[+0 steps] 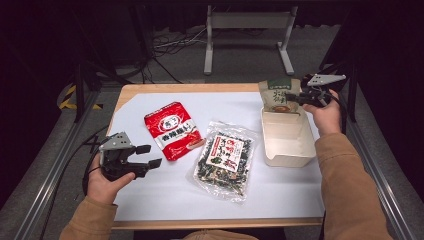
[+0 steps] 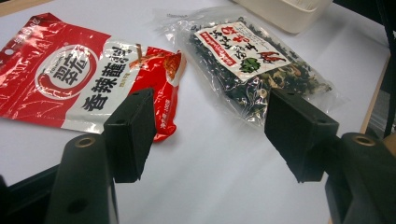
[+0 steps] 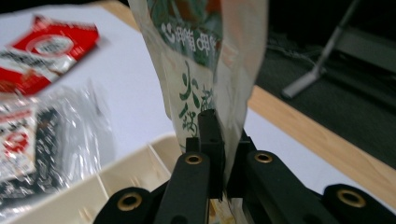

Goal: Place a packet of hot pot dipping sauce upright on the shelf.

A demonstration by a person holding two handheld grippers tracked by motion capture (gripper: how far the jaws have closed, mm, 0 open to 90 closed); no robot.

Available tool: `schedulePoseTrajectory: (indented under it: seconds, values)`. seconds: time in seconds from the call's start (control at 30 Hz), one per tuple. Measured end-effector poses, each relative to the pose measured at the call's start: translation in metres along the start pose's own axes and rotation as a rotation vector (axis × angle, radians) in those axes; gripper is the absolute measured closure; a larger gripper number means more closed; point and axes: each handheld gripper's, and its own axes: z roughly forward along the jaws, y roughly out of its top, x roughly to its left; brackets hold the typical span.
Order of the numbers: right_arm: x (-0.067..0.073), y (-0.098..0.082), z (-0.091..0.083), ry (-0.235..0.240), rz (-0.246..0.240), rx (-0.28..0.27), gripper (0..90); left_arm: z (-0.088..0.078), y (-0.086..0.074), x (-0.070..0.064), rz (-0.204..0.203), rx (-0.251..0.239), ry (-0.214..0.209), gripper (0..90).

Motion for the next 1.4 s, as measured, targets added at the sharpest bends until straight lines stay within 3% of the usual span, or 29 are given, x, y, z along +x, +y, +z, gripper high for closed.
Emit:
schedulePoseTrajectory:
  seconds: [0.07, 0.13, 0.2, 0.27, 0.47, 0.7, 0.87, 1.0, 1.1, 1.17, 1.27, 1.4]
  values:
    - [-0.001, -0.001, 0.0, 0.025, 0.013, -0.037, 89.1, 0.001, 0.0, 0.0, -0.009, 0.001, -0.005, 34.5]
    - [-0.004, -0.006, 0.0, 0.041, 0.029, -0.041, 89.0, 0.002, 0.0, 0.0, -0.006, 0.003, -0.007, 34.5]
    - [-0.008, -0.015, 0.001, 0.02, 0.038, -0.006, 89.0, 0.002, 0.0, 0.0, -0.004, 0.003, -0.006, 34.5]
    - [-0.009, -0.02, 0.0, 0.002, 0.043, -0.029, 88.9, 0.001, 0.0, -0.001, -0.005, 0.002, -0.006, 34.4]
    - [-0.007, -0.014, -0.002, -0.054, -0.01, 0.038, 88.2, 0.001, 0.0, -0.001, -0.002, 0.002, -0.003, 34.4]
    - [-0.009, -0.02, -0.009, -0.104, 0.039, 0.037, 88.4, 0.001, -0.001, -0.001, -0.007, 0.005, -0.006, 34.5]
    - [-0.007, -0.019, -0.007, -0.118, 0.035, 0.051, 88.5, 0.002, 0.0, -0.002, -0.003, 0.005, -0.004, 34.5]
    - [-0.004, -0.01, 0.0, -0.071, 0.007, 0.053, 88.9, 0.004, 0.0, -0.001, -0.005, 0.006, -0.009, 34.5]
    - [0.0, -0.006, 0.01, -0.004, 0.013, -0.043, 88.8, 0.005, 0.0, 0.0, -0.007, 0.011, -0.007, 34.5]
    - [0.0, -0.007, 0.014, 0.024, 0.022, -0.073, 88.9, 0.005, 0.0, 0.0, -0.006, 0.01, -0.009, 34.5]
    - [-0.007, -0.018, 0.015, 0.025, 0.061, -0.09, 88.8, 0.006, 0.0, 0.001, -0.015, 0.009, -0.014, 34.5]
    - [-0.016, -0.034, 0.008, -0.024, 0.058, -0.028, 88.7, 0.008, -0.001, 0.002, -0.009, 0.014, -0.013, 34.5]
